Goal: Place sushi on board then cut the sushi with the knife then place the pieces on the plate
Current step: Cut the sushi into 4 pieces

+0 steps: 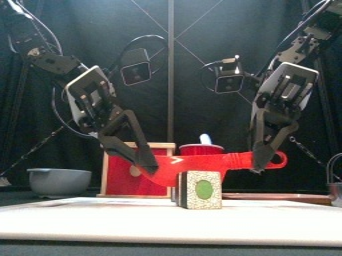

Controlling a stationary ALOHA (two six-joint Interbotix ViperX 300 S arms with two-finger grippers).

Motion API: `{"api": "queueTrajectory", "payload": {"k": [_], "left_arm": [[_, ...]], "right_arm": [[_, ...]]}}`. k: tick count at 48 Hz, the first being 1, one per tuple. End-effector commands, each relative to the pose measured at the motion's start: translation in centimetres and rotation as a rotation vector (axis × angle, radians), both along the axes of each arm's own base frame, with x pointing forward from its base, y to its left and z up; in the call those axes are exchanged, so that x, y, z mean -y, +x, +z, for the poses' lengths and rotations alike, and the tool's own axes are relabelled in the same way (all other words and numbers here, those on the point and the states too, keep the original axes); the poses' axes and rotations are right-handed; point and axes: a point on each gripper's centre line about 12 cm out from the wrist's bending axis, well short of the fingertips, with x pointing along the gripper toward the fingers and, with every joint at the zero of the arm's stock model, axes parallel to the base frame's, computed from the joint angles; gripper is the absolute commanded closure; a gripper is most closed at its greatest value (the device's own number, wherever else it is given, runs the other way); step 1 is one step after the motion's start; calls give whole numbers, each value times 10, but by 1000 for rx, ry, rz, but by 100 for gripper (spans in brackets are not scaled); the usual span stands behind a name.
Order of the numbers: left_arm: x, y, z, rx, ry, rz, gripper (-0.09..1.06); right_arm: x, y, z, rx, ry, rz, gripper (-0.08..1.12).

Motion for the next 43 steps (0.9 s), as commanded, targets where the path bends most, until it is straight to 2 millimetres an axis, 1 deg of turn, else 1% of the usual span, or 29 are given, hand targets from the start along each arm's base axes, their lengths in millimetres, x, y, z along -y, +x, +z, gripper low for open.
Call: {"api": "queueTrajectory", "payload": {"k": [1, 9, 21, 27, 36, 43], "left_arm": [[5, 4, 3, 11, -7, -5, 54], [5, 3, -3, -8, -12, 3, 54], [9, 1, -4, -31, -23, 2, 54], [13, 2, -1, -23, -28, -6, 54], [14, 3, 1, -17, -30, -6, 54], [14, 4, 4, -8, -27, -9, 54]], "right_arm": [[2, 6, 3, 13, 4, -11, 69], [0, 7, -4, -7, 5, -8, 69], [-9, 8, -4, -8, 20, 4, 69], [-13, 7, -4, -9, 31, 6, 69], [-18, 8, -3, -8, 40, 11, 69], [-16, 9, 1, 7, 31, 15, 69]]}}
